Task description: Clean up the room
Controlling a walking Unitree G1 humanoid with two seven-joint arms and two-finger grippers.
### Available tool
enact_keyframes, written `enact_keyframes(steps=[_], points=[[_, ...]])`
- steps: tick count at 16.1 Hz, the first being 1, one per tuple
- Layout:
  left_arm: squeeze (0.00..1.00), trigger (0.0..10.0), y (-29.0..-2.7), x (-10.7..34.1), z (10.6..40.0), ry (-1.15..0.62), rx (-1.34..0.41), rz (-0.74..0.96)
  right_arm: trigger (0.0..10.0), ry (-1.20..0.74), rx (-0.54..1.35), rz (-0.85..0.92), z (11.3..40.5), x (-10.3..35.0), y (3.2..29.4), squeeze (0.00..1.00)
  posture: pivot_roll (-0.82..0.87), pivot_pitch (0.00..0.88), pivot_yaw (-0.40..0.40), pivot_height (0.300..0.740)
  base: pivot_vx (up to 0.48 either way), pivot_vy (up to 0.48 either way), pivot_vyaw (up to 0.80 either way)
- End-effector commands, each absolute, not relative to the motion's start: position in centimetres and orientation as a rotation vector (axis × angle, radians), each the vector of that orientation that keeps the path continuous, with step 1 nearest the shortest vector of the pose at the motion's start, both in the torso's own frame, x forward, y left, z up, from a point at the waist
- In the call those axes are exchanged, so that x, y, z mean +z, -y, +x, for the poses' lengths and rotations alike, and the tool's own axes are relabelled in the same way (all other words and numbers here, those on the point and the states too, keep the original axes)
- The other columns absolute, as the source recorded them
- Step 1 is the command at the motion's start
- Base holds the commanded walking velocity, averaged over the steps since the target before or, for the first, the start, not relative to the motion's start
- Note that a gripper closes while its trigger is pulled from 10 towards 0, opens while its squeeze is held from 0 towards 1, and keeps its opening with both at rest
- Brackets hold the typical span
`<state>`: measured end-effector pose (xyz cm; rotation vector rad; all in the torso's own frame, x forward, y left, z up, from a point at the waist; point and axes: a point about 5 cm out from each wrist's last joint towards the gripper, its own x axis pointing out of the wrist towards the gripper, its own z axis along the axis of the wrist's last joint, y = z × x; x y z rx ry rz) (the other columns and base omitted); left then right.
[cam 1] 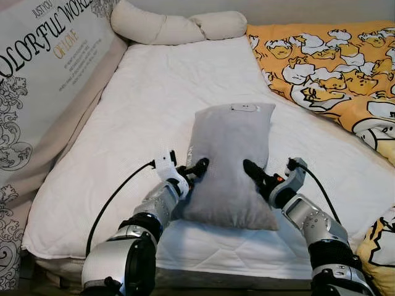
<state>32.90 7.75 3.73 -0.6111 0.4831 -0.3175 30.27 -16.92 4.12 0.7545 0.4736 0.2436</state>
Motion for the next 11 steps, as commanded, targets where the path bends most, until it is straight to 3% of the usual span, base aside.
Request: enact_keyframes(steps=[1,3,4,5,6,11], points=[[0.0,10.0,-7.0,2.8,32.0,-0.54,-0.348,-0.594,0.0,-0.526,0.269,0.743,29.8,3.4,15.8,0.0,-0.24,0.0,0.094,0.74,0.0,0.0,0.0],[0.0,10.0,-6.0,2.4,31.4,-0.566,-0.393,-0.593,0.0,-0.532,0.272,0.734,29.8,3.3,15.6,0.0,-0.24,0.0,0.096,0.74,0.0,0.0,0.0],[0.0,4.3,-5.8,2.2,31.1,-0.582,-0.407,-0.58,0.0,-0.532,0.269,0.731,29.9,3.3,15.6,0.0,-0.24,0.0,0.106,0.74,0.0,0.0,0.0],[0.0,0.8,-5.7,2.2,31.0,-0.571,-0.427,-0.548,0.0,-0.535,0.255,0.724,29.9,3.2,15.6,0.0,-0.24,0.0,0.108,0.74,0.0,0.0,0.0],[0.0,0.0,-5.7,2.2,31.1,-0.565,-0.429,-0.523,0.0,-0.533,0.245,0.708,29.9,3.2,15.7,0.0,-0.23,0.0,0.112,0.74,0.0,0.0,0.0],[0.0,0.0,-5.8,2.3,31.1,-0.544,-0.474,-0.379,0.0,-0.513,0.256,0.645,30.1,3.2,14.5,0.0,-0.16,0.0,0.114,0.74,0.0,0.0,0.0]])
